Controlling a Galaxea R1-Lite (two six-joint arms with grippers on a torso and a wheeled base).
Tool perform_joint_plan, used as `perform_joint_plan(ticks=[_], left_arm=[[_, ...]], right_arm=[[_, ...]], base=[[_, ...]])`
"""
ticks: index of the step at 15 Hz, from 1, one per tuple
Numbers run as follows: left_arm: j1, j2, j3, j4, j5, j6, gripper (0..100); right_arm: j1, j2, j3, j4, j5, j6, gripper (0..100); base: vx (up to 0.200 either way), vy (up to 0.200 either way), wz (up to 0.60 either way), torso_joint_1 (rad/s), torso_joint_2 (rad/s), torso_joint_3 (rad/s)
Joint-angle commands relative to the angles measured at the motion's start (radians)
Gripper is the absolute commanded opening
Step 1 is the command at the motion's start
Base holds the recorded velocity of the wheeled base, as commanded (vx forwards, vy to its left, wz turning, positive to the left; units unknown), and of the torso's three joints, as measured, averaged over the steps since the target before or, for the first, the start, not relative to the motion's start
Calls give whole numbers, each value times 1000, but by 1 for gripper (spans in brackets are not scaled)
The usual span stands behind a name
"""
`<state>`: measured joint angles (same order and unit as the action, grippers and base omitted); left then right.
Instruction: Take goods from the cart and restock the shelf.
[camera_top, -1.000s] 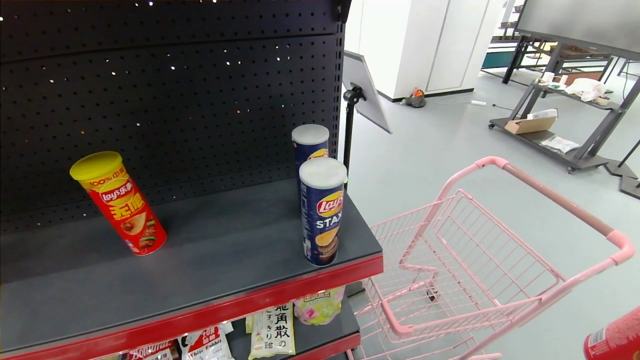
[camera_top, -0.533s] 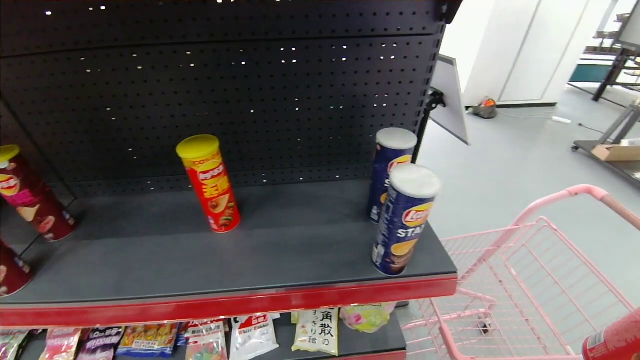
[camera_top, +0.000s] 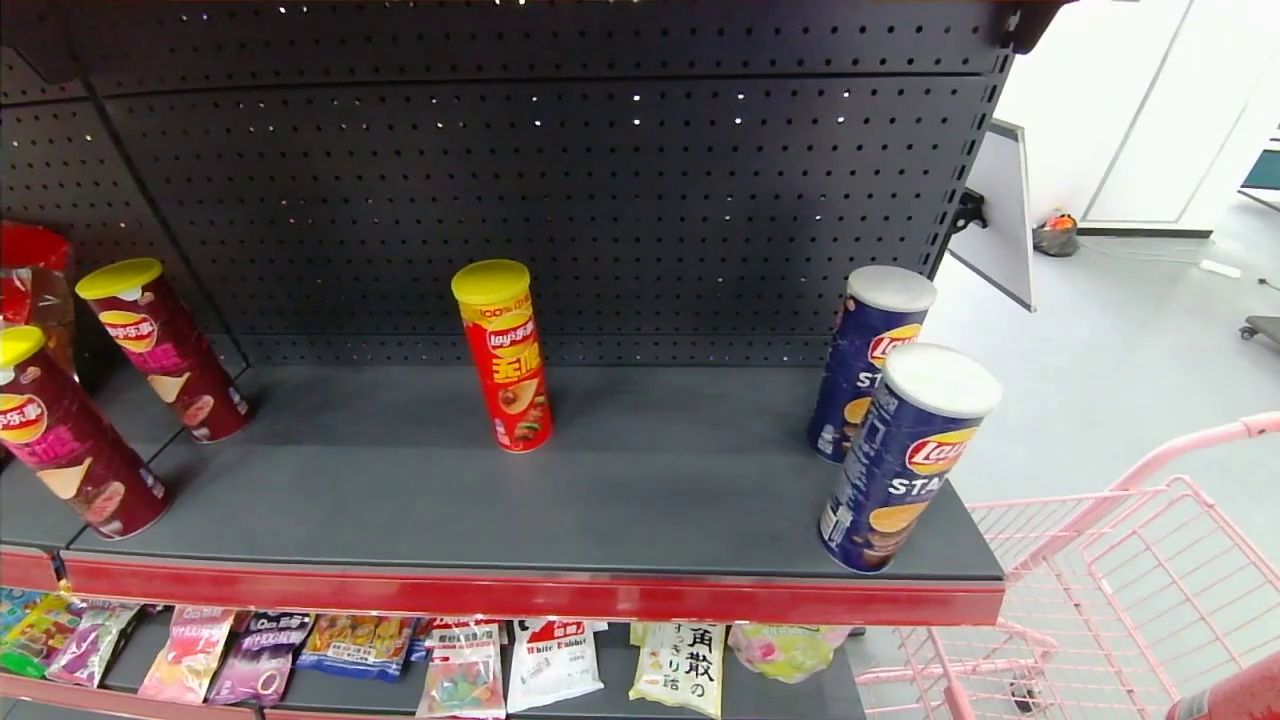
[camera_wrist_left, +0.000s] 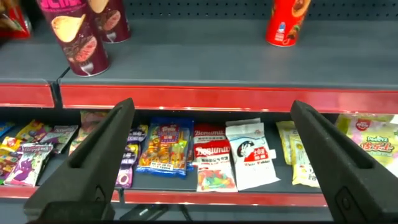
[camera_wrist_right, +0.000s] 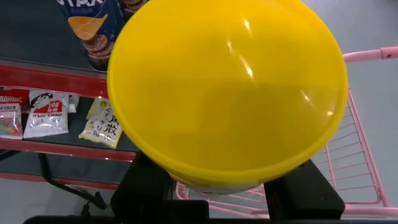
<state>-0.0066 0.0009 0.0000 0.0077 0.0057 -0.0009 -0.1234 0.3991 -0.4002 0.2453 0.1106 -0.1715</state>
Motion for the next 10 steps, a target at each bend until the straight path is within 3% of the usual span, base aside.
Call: perform_joint_plan(ticks=[1,6,10], left_arm=[[0,1,0,0,0,-1,100],[0,1,0,0,0,1,100],[0,1,0,0,0,1,100]], right_arm=[[4,-68,37,2,1,-2,0],[4,-63,38,0,3,0,0],[4,-60,41,0,3,0,0]], base=[[0,0,0,0,0,0],[0,0,0,0,0,0],[0,200,0,-1,-4,4]])
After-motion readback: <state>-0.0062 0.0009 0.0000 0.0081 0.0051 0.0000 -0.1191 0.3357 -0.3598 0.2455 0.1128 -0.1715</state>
